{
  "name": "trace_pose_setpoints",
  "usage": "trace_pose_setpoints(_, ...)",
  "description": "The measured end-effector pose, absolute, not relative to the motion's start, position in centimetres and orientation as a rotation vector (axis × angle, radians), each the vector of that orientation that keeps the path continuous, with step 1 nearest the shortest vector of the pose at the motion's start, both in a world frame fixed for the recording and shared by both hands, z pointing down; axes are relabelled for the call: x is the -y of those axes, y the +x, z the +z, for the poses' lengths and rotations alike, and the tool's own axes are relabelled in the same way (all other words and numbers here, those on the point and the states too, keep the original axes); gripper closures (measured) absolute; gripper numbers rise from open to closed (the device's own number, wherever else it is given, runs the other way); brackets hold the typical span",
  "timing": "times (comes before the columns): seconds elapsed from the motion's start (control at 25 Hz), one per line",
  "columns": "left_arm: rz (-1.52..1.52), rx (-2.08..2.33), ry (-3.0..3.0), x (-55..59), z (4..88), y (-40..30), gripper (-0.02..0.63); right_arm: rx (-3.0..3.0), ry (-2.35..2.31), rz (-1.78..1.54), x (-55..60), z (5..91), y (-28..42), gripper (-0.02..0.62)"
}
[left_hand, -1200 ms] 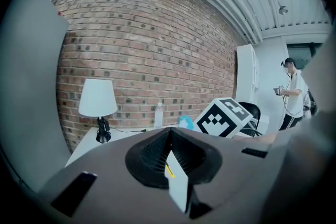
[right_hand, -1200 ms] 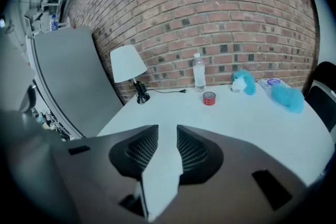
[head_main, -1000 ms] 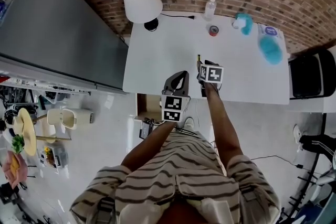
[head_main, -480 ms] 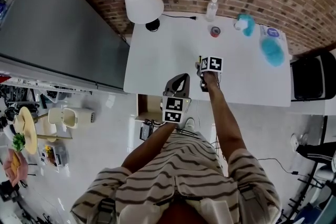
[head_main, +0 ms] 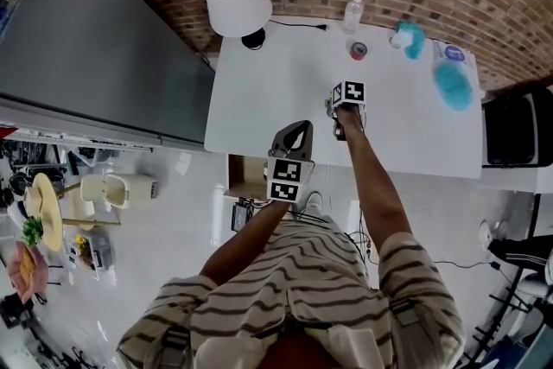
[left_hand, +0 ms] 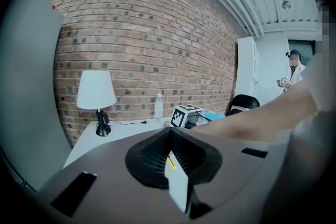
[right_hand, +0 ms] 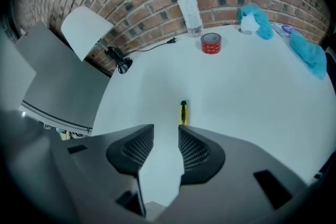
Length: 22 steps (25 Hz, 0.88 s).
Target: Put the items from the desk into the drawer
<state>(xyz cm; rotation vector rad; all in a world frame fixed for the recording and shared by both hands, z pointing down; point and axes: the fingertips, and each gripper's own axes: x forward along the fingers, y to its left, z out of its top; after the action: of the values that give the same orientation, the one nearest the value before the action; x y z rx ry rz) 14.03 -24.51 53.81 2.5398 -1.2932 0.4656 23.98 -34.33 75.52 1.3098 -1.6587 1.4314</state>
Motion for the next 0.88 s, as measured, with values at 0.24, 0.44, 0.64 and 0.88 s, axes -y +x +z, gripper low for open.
trace_pose_setpoints(0.24,0.489,1.29,2.557,24.9,54.2,14.4,0.598,1.606,1.286,1.408,34.7,77.1,24.0,0.443)
trace_pose_setpoints(0.44,0.489,1.282,2.569,25.1,54.2,15.1,0.598,1.574,1.271,1.419,35.0,78.6,24.0,0.448)
trace_pose_setpoints(0.64,0.502,1.299,2.593,24.9,54.3,15.0,0.598,1.52,1.234,1.369,35.1,80.0,23.9,0.454)
trace_pose_setpoints(0.88,0.498,1.3,2.571,25.1,55.0,14.5,0.598,1.492,1.215,1.365,35.4,81.7,23.9,0.456)
